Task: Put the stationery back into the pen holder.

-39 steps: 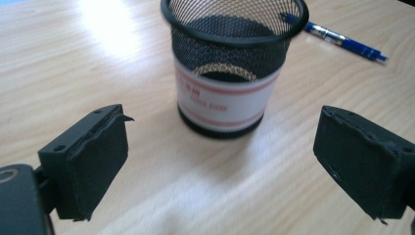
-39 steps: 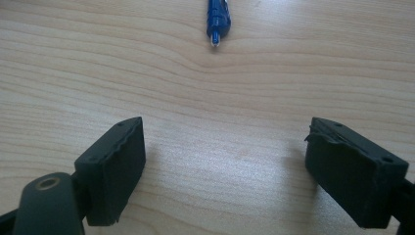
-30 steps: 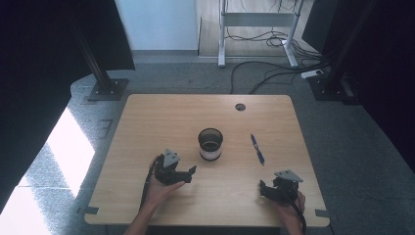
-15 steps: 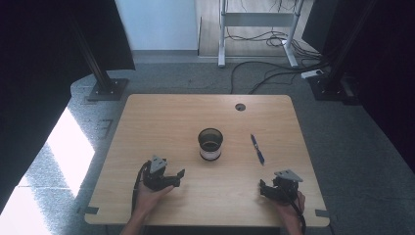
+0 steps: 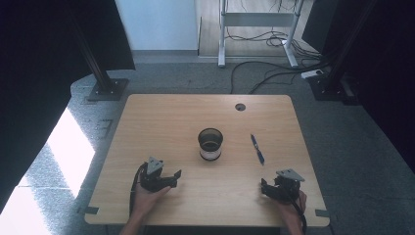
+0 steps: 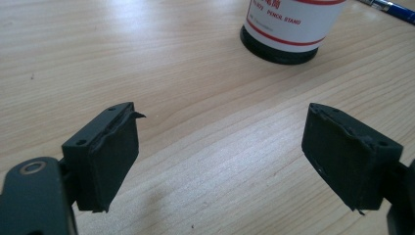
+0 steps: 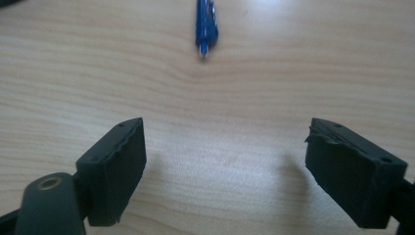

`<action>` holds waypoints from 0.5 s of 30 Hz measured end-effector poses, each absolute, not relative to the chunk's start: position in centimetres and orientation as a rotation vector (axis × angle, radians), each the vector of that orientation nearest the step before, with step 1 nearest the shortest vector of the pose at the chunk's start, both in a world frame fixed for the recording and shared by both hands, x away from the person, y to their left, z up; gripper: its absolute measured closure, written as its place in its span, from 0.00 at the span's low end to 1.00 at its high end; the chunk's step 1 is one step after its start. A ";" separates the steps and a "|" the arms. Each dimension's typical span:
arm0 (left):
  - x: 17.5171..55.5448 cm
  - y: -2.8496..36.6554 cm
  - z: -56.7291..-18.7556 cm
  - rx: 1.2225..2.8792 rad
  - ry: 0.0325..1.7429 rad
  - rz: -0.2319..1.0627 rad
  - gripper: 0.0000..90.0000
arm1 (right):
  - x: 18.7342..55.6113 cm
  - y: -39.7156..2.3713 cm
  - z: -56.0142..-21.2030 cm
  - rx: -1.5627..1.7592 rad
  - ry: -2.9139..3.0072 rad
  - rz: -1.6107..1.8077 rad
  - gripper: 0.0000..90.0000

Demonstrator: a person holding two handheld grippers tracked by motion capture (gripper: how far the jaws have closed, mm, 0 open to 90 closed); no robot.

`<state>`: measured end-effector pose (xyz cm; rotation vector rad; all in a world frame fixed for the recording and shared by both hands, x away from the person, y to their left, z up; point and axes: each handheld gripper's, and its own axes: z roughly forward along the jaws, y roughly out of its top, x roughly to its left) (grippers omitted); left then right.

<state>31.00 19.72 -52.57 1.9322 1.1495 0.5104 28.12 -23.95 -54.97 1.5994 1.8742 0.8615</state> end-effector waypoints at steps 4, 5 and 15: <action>31.0 19.9 -52.7 1.931 1.160 0.501 0.16 | 27.9 -24.1 -54.0 1.568 1.859 0.903 0.21; 31.0 20.0 -52.8 1.930 1.162 0.497 0.16 | 27.9 -24.1 -53.9 1.561 1.857 0.909 0.22; 31.1 20.1 -53.0 1.950 1.158 0.496 0.16 | 29.9 -23.7 -52.5 1.583 1.827 0.950 0.25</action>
